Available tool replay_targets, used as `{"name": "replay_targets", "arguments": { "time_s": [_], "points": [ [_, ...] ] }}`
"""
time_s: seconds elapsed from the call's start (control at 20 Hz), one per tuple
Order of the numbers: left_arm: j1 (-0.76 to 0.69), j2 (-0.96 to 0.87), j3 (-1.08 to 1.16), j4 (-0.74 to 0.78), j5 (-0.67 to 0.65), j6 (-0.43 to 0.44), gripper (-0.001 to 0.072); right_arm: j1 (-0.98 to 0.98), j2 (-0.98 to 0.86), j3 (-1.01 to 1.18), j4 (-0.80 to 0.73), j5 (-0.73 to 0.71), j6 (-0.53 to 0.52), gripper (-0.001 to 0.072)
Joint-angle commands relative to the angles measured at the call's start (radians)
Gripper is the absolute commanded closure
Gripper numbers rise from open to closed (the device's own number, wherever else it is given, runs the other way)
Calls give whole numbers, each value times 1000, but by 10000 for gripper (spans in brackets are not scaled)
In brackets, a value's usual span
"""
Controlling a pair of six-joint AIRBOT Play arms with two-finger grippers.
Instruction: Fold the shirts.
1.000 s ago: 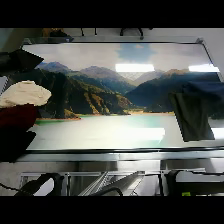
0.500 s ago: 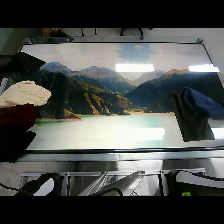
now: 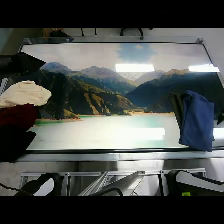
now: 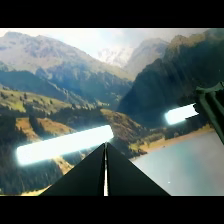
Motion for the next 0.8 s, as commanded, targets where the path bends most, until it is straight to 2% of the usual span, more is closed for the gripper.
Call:
{"name": "replay_targets", "arguments": {
  "time_s": [0.0,0.1,0.15,0.25,0.3,0.5,0.65,0.75],
  "points": [
    [1,0,0,0,0,0,686,22,-1,7,6,-84,-31,14],
    [1,0,0,0,1,0,686,65,0,17,84,-145,-30,27],
    [1,0,0,-1,1,-1,686,98,2,17,130,-176,-31,133],
    [1,0,0,-1,-7,-1,686,187,2,17,218,-244,-31,563],
    [1,0,0,-1,-19,-1,686,243,2,16,240,-277,-30,700],
    [-8,29,-64,0,-97,-2,687,545,13,-20,248,-326,-27,695],
    [-76,182,-361,3,-70,0,687,829,79,-196,249,-406,-21,695],
    [-145,304,-600,9,-16,-1,687,1011,114,-330,248,-443,19,695]
  ]
}}
